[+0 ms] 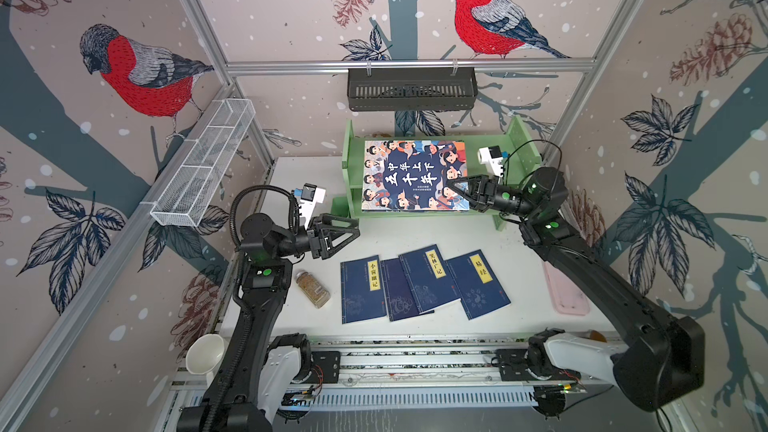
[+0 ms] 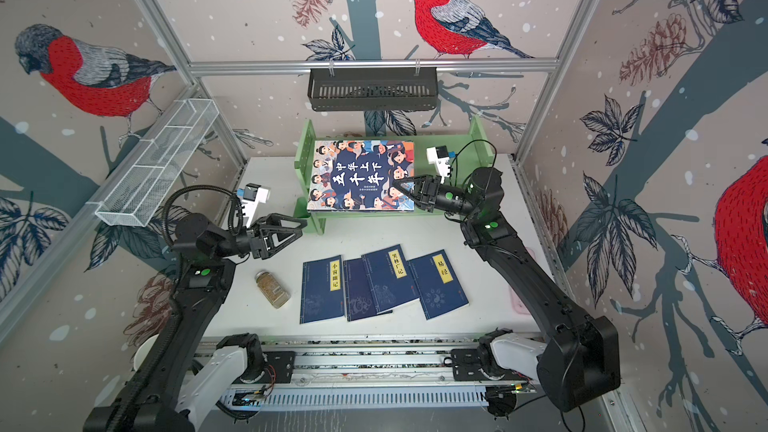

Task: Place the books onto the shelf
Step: 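Carry the held book with both grippers toward the green shelf, then open the left gripper off the book while the right gripper keeps holding it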

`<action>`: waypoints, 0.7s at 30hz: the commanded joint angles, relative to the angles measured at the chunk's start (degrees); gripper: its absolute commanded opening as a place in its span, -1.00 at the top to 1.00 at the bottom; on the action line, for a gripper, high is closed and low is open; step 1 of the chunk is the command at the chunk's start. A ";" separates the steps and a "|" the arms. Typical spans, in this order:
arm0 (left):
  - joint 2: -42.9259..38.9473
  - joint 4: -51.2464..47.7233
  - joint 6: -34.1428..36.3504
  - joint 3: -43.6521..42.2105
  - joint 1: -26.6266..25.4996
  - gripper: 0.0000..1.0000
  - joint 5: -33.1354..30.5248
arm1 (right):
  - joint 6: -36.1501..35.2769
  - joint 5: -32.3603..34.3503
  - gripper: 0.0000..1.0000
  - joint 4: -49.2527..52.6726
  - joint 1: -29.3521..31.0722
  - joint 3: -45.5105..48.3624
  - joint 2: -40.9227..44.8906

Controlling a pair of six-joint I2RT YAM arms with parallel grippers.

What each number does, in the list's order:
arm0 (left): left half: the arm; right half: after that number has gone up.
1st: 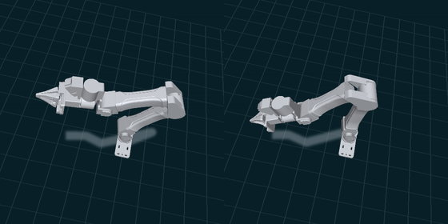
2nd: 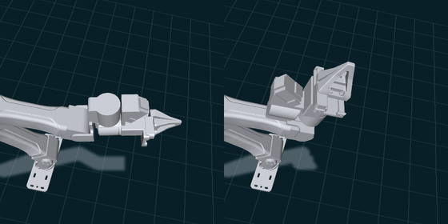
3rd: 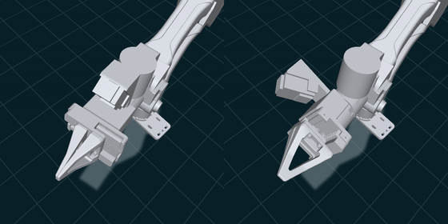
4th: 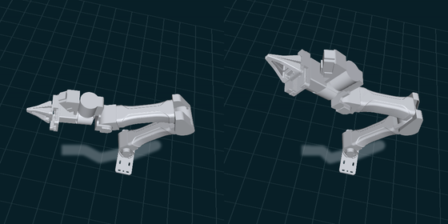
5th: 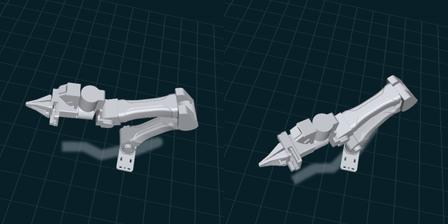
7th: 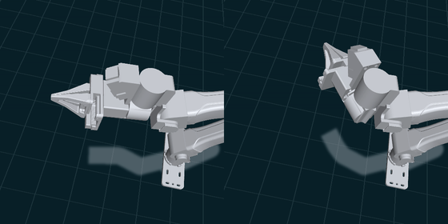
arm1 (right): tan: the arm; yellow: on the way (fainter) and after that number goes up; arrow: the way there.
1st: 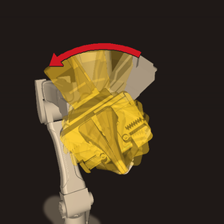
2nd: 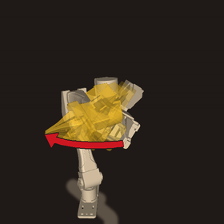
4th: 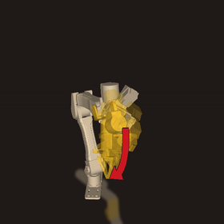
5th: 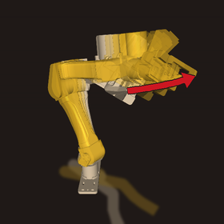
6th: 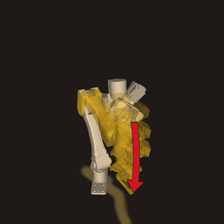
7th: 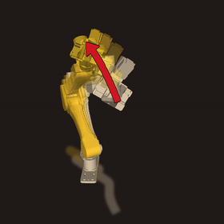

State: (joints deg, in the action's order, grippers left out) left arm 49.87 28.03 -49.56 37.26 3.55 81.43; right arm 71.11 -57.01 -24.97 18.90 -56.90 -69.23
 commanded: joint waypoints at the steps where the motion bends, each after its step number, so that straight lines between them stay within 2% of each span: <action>1: -0.17 1.39 0.87 1.04 0.44 -0.62 2.71 | -1.33 -1.23 1.00 -6.02 -0.78 -0.94 0.53; 5: -0.12 4.21 -0.89 2.00 0.99 -0.62 4.10 | -1.98 -1.79 1.00 -4.94 -1.14 1.01 2.23; 13: 2.15 25.92 -17.01 2.94 2.57 -0.63 4.18 | -1.30 -1.79 1.00 -7.55 0.78 11.22 8.06; 21: 4.56 33.96 -21.96 2.07 2.69 -0.63 1.95 | 1.32 2.65 1.00 -14.85 5.41 22.45 11.05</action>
State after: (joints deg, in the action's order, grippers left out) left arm 54.13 53.69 -67.37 39.79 6.04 84.49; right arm 70.98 -57.21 -26.30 23.88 -36.12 -59.05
